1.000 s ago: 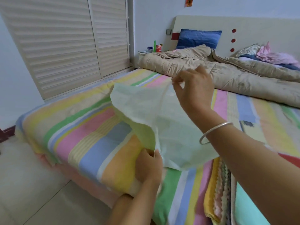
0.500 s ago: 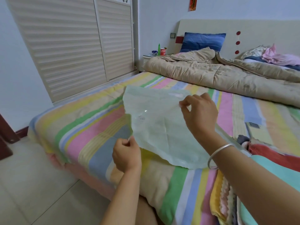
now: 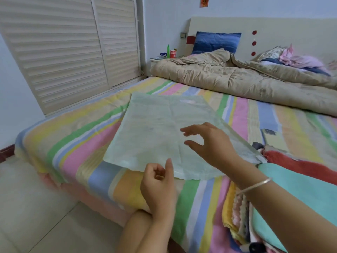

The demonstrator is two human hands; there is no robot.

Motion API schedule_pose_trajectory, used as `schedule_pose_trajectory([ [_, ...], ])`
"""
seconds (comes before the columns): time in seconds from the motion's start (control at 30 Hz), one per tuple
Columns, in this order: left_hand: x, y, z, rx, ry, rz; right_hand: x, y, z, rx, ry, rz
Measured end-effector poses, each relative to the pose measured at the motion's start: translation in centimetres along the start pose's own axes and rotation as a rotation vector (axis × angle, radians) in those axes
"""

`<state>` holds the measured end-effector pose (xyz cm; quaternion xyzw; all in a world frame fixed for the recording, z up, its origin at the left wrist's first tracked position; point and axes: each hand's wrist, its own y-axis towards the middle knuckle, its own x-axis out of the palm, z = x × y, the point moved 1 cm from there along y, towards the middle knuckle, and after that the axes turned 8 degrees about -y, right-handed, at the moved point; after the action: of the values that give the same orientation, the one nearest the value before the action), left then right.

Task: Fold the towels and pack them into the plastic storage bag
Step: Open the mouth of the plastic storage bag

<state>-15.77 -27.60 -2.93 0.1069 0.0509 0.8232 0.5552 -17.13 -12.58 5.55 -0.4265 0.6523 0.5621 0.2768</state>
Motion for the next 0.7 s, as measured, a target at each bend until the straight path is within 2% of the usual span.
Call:
schedule_pose_trajectory([
  [0.07, 1.0, -2.4, 1.0, 0.098, -0.022, -0.140, -1.7, -3.1, 1.8, 0.052, 0.019, 0.013],
  [0.17, 4.0, -6.1, 2.9, 0.179, -0.059, -0.362, -4.4, -9.0, 6.0, 0.260, 0.031, 0.053],
  [0.3, 8.9, -11.8, 4.6, 0.236, 0.051, -0.614, -8.3, -17.3, 10.9, 0.483, -0.064, 0.120],
  [0.43, 12.9, -17.1, 5.2, 0.423, 0.152, -0.900, -12.1, -24.2, 14.7, 0.656, -0.159, 0.153],
  [0.57, 16.6, -20.4, 4.6, 0.565, 0.321, -1.230, -15.2, -29.7, 19.0, 0.888, -0.272, 0.080],
  [0.7, 19.4, -22.4, 3.1, 0.675, 0.572, -1.393, -18.1, -33.4, 23.4, 1.158, -0.384, -0.016],
])
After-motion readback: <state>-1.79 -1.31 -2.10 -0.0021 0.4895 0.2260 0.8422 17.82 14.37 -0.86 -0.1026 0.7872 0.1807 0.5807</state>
